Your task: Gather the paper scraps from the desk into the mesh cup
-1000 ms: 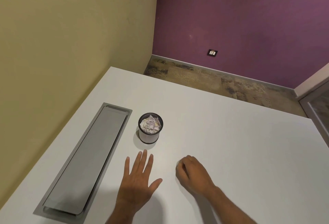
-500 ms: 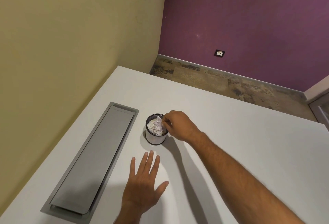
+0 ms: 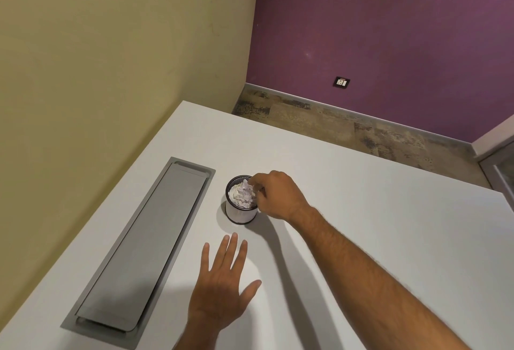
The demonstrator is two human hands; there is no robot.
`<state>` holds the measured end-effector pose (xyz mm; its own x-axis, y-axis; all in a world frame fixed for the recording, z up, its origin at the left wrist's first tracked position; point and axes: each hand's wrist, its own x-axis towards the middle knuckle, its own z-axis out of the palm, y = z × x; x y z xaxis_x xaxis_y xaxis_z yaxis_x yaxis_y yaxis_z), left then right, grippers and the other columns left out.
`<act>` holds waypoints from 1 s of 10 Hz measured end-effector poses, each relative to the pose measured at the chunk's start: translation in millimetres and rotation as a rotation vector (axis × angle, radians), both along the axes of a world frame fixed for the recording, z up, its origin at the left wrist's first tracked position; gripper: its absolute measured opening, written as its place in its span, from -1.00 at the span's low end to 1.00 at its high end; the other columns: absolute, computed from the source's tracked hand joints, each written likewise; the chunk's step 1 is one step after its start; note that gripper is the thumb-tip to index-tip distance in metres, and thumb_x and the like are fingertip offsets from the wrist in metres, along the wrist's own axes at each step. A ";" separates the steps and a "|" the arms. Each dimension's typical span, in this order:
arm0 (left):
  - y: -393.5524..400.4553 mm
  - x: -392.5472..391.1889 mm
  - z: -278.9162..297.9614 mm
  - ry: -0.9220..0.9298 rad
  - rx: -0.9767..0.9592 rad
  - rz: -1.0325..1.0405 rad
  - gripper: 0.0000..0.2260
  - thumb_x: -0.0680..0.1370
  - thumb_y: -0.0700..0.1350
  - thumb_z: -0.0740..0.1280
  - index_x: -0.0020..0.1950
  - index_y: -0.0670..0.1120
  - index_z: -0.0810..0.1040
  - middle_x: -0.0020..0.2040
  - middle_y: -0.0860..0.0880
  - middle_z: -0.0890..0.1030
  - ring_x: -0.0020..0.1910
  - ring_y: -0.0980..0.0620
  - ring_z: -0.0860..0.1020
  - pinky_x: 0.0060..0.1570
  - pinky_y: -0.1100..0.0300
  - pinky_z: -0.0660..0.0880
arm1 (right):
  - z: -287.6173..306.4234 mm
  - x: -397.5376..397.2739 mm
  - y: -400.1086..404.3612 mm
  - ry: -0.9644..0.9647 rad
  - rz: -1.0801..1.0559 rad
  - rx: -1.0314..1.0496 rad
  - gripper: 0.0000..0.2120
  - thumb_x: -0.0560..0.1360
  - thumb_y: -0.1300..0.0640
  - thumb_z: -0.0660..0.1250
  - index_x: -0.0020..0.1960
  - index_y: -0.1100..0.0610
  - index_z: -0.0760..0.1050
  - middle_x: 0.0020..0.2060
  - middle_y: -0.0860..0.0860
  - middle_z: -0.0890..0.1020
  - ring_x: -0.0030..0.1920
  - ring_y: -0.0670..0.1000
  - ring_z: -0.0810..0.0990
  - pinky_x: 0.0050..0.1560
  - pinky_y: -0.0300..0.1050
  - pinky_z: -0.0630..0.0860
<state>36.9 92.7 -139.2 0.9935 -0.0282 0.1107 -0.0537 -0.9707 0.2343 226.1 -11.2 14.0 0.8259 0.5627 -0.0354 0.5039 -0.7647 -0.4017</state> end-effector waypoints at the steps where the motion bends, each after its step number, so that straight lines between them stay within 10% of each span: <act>1: 0.9 -0.9 -0.4 -0.039 -0.002 -0.009 -0.30 0.53 0.33 0.19 0.52 -0.09 0.29 0.54 -0.15 0.25 0.54 -0.14 0.18 0.42 -0.33 0.17 | -2.7 -8.7 -4.5 0.005 -0.030 0.027 -0.56 0.42 0.19 0.23 0.28 0.01 0.52 -0.04 0.15 0.64 0.05 0.13 0.53 -0.01 0.01 0.54; 5: -1.7 0.6 20.4 0.172 0.071 0.022 -0.27 0.53 0.39 0.01 0.54 -0.07 0.24 0.55 -0.11 0.23 0.54 -0.10 0.18 0.43 -0.27 0.07 | 26.6 -74.1 -48.7 0.119 -0.058 0.266 -0.32 0.32 0.19 0.11 0.45 0.01 0.36 0.46 -0.02 0.39 0.34 0.01 0.36 0.35 -0.02 0.36; 10: -30.2 19.7 131.7 -0.117 0.056 -0.021 -0.23 0.50 0.37 0.09 0.53 -0.13 0.25 0.55 -0.14 0.25 0.53 -0.13 0.22 0.42 -0.28 0.18 | 226.7 -200.6 -159.8 -0.343 -0.135 1.370 -0.78 0.52 0.21 0.41 0.16 0.20 0.58 -0.05 0.10 0.71 -0.11 0.15 0.68 -0.06 -0.03 0.63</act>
